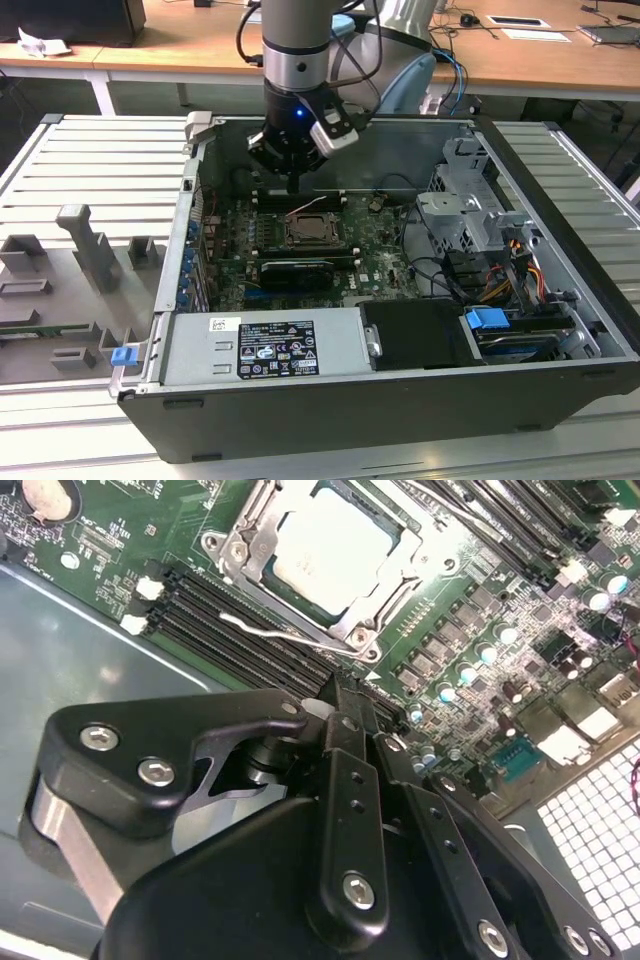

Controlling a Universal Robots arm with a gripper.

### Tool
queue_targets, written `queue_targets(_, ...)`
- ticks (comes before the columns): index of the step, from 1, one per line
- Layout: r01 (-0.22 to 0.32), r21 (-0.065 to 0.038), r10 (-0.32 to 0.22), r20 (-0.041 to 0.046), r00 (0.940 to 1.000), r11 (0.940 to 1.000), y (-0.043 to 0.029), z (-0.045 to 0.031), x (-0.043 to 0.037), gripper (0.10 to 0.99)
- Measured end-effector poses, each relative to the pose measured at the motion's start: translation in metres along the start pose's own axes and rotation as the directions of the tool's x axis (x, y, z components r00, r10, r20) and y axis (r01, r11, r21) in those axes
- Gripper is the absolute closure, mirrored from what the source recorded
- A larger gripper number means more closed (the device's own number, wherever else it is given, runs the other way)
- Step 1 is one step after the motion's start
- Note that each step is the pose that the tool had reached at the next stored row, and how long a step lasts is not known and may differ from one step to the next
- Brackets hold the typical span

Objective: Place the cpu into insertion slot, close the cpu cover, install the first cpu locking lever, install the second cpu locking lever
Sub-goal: 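Install the first cpu locking lever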

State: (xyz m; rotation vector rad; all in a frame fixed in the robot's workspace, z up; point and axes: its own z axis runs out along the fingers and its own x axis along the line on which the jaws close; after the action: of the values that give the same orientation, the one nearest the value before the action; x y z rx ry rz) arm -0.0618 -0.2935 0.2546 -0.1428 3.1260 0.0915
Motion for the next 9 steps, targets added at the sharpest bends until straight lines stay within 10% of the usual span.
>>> queue_targets(5,-0.005,-0.045,0.005,0.0046,1.0000,0.9990,-0.0014,0.0018,-0.0026,0.980)
queue_targets(9,-0.018,-0.047,0.018,0.0054,0.9998,0.9988,-0.0027,0.0103,-0.0034,0.980)
